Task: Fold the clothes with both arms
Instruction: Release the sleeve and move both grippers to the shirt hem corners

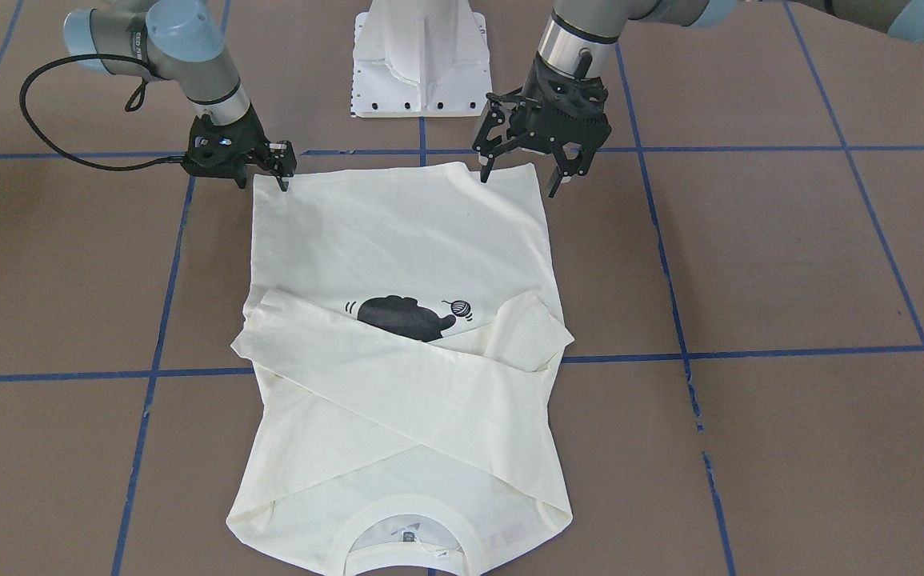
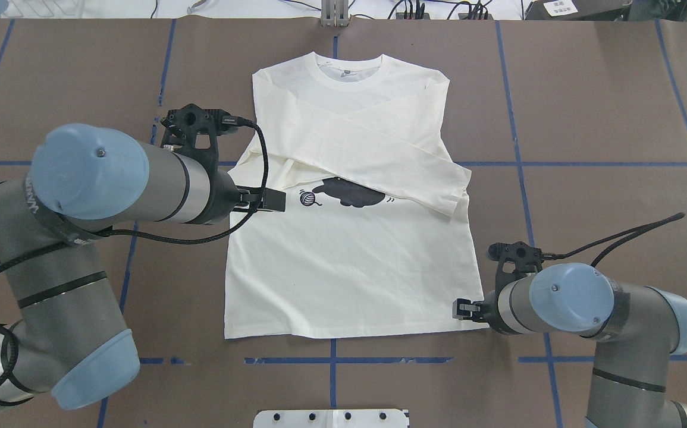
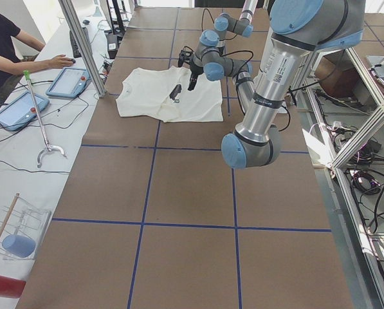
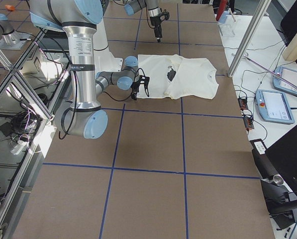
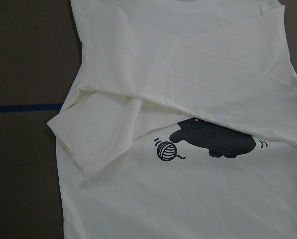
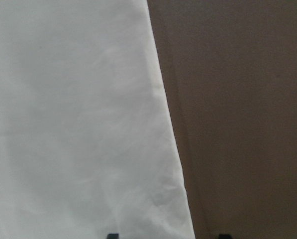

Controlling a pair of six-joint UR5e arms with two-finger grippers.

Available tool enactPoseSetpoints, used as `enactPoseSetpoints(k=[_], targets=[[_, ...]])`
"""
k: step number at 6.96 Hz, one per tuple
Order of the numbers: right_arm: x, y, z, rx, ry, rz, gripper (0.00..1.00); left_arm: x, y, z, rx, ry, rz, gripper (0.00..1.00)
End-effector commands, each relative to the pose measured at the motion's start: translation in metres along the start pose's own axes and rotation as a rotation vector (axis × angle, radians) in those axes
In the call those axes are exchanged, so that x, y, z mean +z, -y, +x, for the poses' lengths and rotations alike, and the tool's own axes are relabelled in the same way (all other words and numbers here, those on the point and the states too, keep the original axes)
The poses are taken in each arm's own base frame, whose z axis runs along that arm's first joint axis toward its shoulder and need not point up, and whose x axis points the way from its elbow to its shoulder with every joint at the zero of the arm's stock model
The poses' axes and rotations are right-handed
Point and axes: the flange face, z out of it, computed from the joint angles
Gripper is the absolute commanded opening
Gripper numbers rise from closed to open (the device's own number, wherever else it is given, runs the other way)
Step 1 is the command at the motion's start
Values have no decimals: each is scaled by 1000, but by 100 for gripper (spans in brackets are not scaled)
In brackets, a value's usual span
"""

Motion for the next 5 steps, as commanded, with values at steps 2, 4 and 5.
enactPoseSetpoints(k=[2,4,5], targets=[[-4,-1,-1,1,11,-25,0,0,0,0,-1,0,1,100],[-12,-1,-5,-2,28,-17,0,7,-2,-8,-20,16,-9,100],[-25,-3,-10,-5,54,-17,0,23,-21,-38,-126,44,-49,100]])
